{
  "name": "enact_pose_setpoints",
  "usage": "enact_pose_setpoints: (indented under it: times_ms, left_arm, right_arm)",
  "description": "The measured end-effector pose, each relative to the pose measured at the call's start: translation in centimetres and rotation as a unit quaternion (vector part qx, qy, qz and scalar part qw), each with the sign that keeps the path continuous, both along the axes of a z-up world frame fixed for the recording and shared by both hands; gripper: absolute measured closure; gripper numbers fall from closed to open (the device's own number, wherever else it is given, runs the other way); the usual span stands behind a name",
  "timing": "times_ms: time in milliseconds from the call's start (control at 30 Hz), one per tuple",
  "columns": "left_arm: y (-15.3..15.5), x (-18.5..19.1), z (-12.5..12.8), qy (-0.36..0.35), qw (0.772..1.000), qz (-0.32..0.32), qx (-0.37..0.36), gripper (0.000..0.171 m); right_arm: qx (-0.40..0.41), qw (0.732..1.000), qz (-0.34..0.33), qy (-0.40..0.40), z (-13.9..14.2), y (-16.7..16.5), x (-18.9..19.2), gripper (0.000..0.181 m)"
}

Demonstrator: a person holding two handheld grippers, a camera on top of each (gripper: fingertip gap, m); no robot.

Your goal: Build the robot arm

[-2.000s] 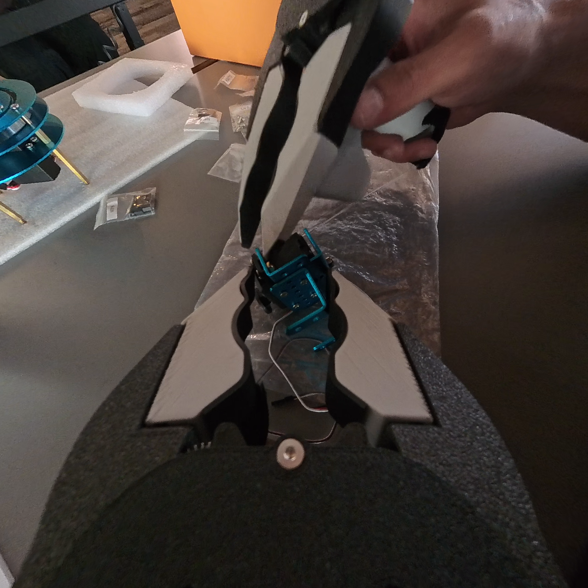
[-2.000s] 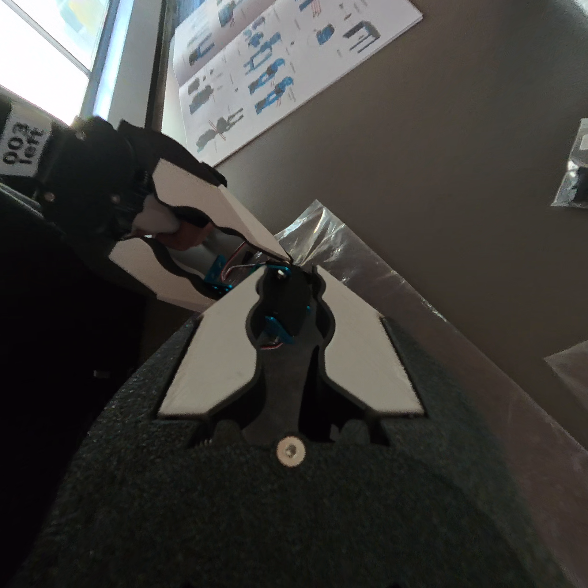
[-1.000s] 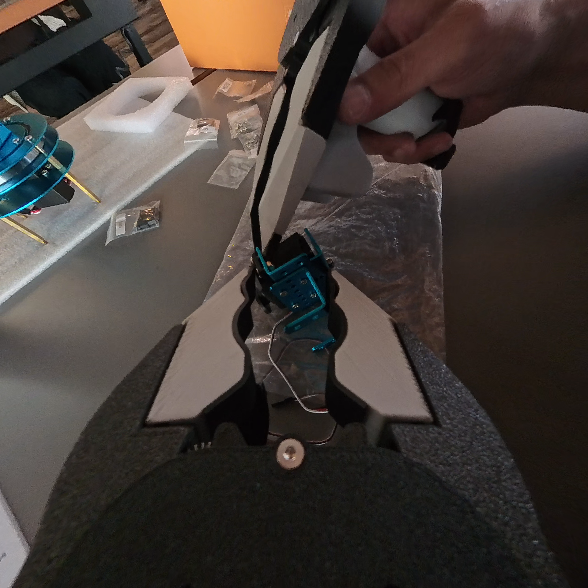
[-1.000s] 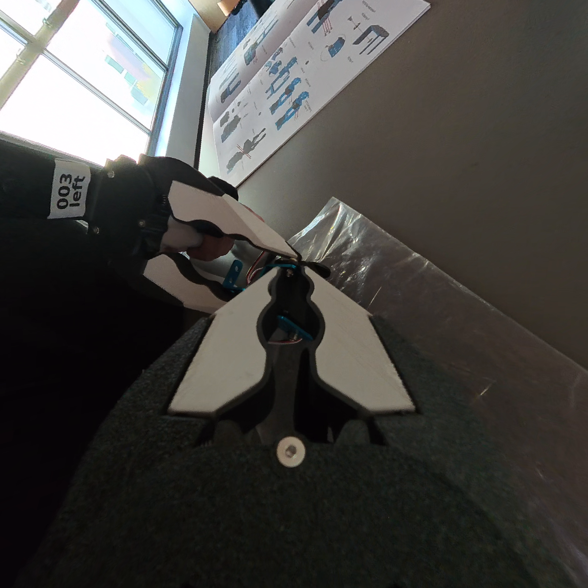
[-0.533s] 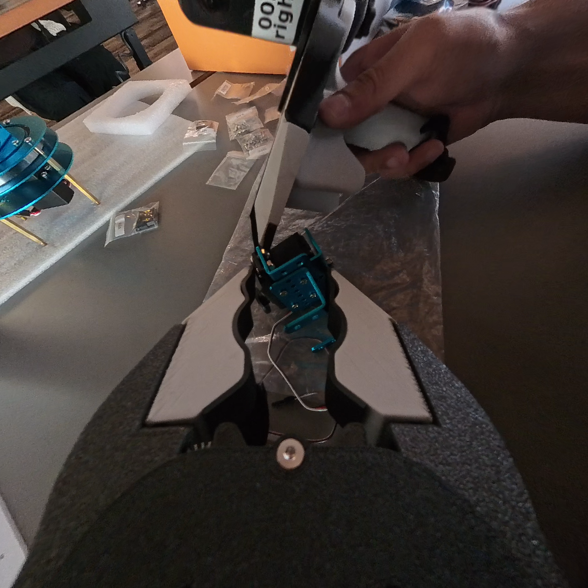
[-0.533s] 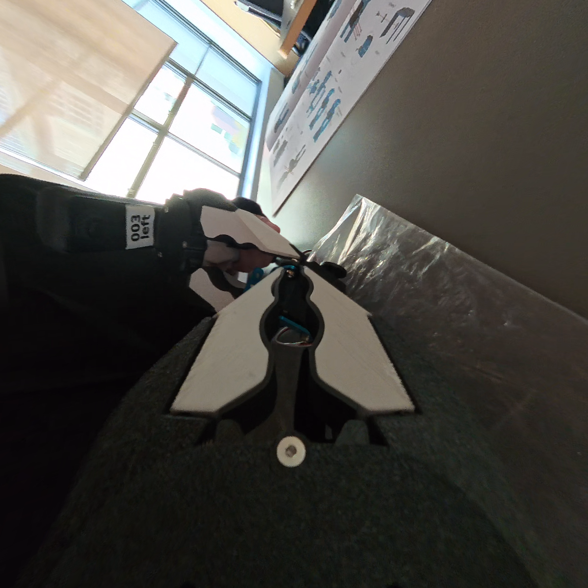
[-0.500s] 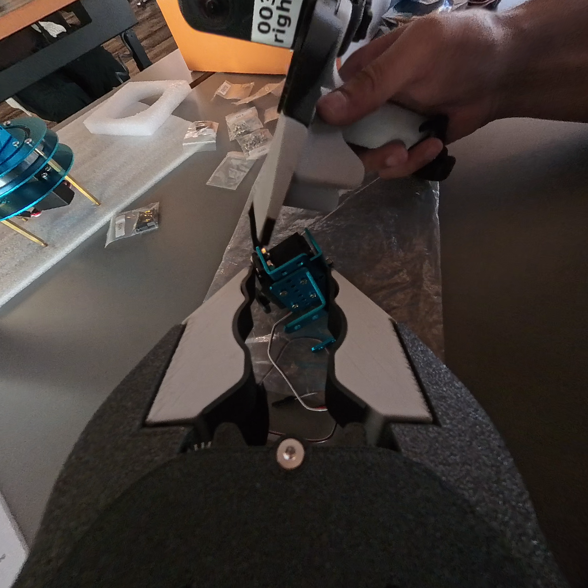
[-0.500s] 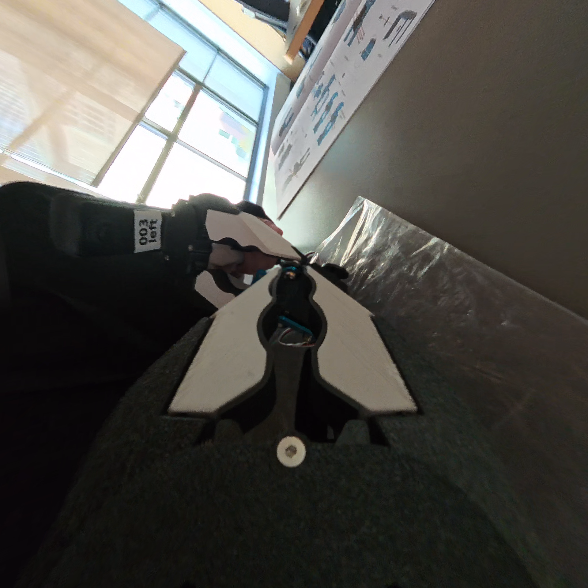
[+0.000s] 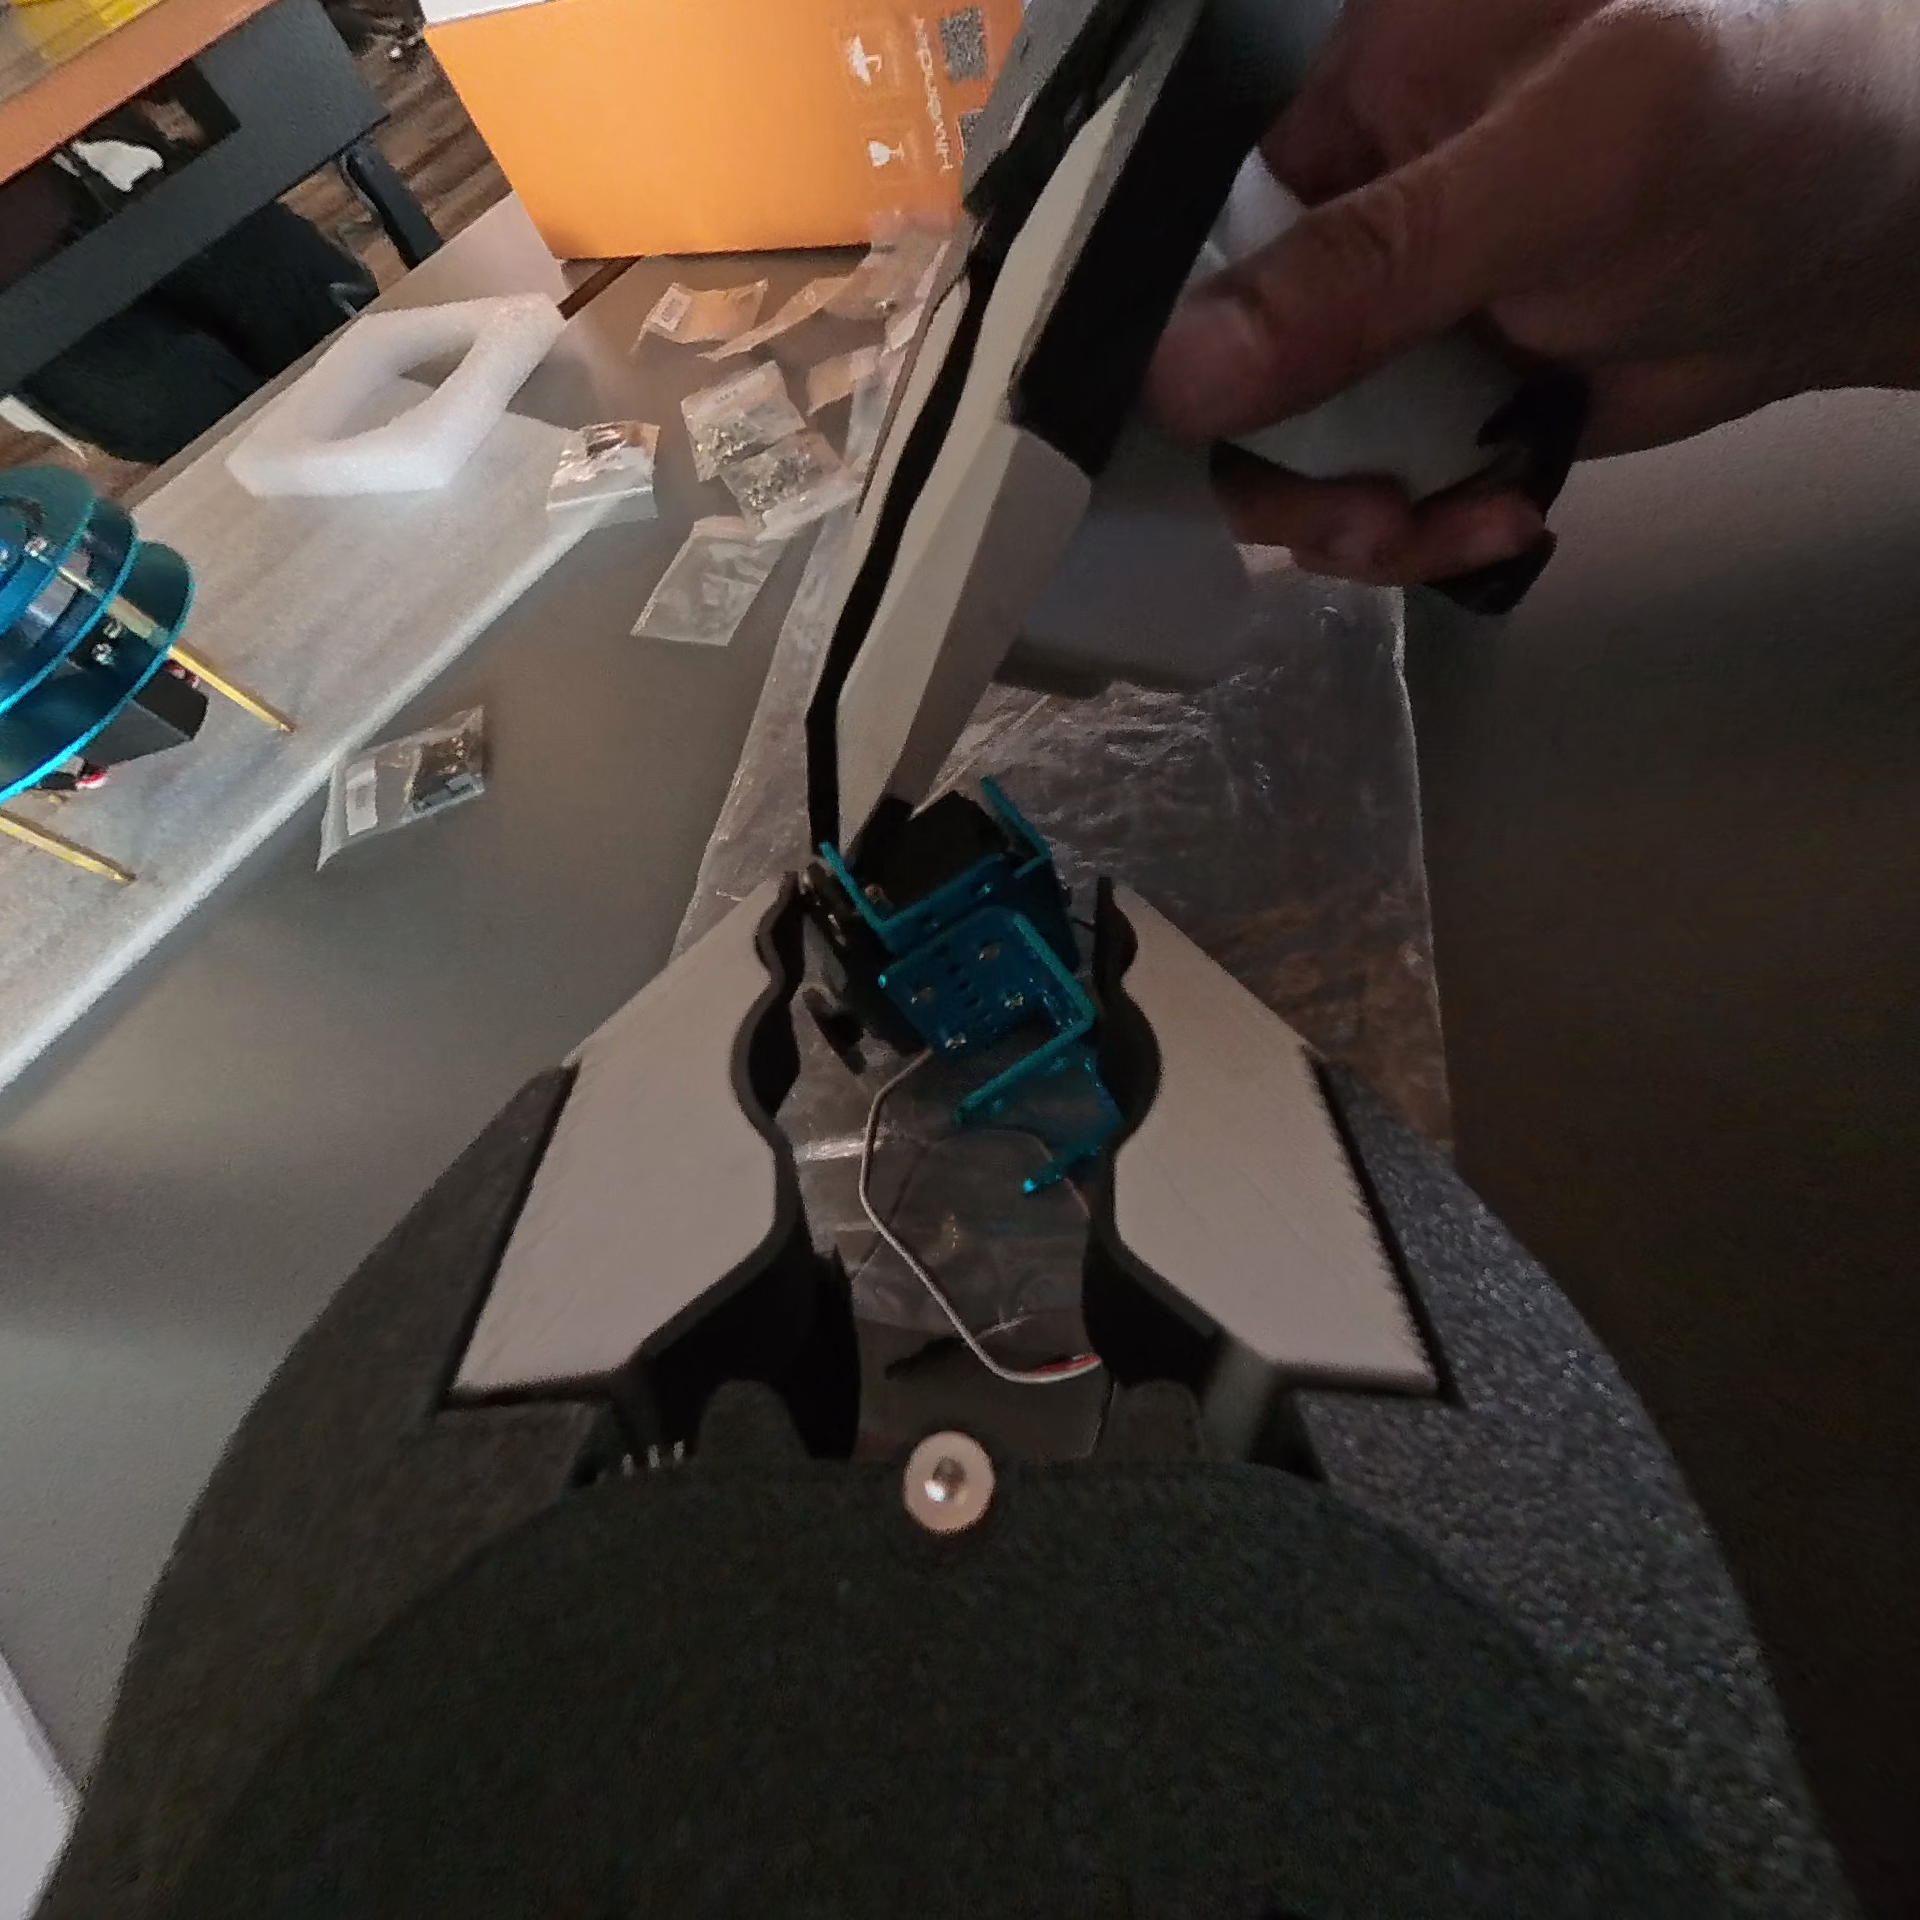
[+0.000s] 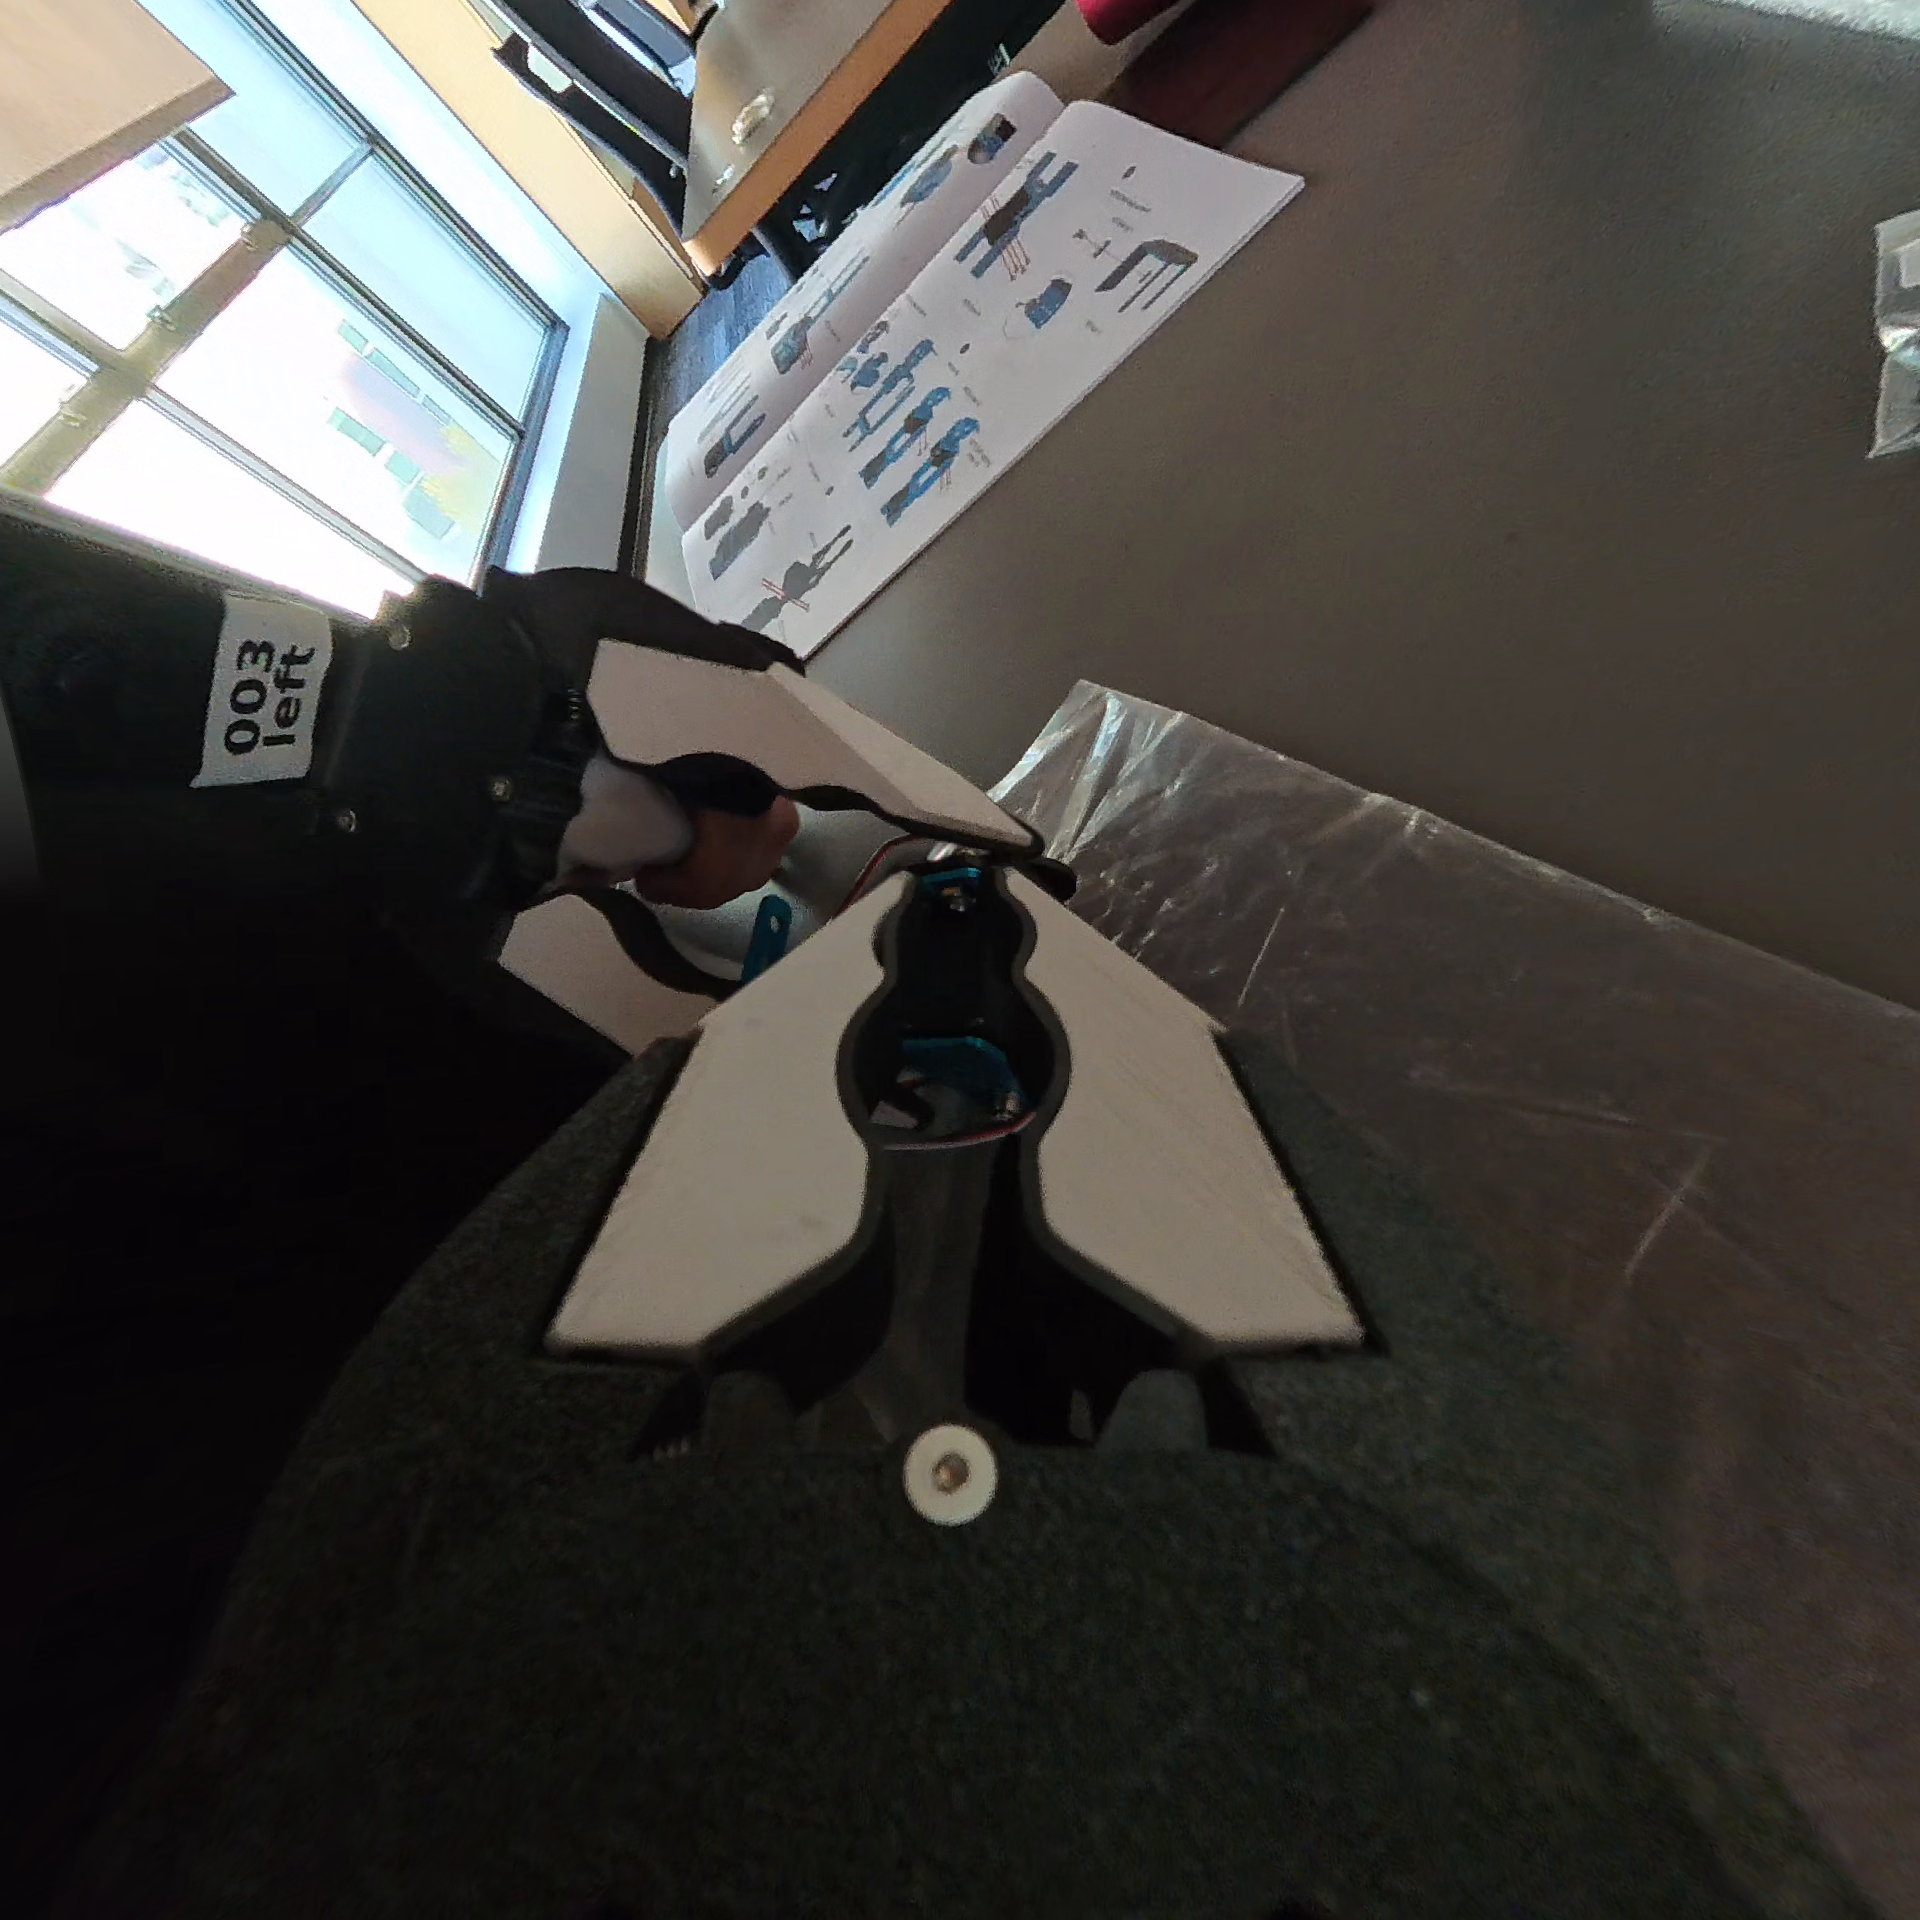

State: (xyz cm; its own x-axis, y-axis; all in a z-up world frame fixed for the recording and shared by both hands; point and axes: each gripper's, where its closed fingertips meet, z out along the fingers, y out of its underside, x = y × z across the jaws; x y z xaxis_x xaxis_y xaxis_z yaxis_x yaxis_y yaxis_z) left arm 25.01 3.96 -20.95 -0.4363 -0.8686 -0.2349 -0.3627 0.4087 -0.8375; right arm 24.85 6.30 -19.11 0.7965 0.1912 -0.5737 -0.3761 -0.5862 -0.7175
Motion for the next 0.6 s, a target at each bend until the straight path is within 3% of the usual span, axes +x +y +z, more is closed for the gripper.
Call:
enact_pose_setpoints:
  times_ms: [433,600]
  left_arm:
    - [0.22,0.20,0.17,-0.016,1.000,0.016,0.014,0.123]
    - [0.18,0.21,0.16,-0.014,1.000,0.013,0.009,0.123]
  right_arm:
    - [0.006,0.999,0.001,0.035,-0.26,-0.22,0.41,0.175]
    - [-0.001,0.995,0.008,0.095,-0.26,-0.29,0.48,0.177]
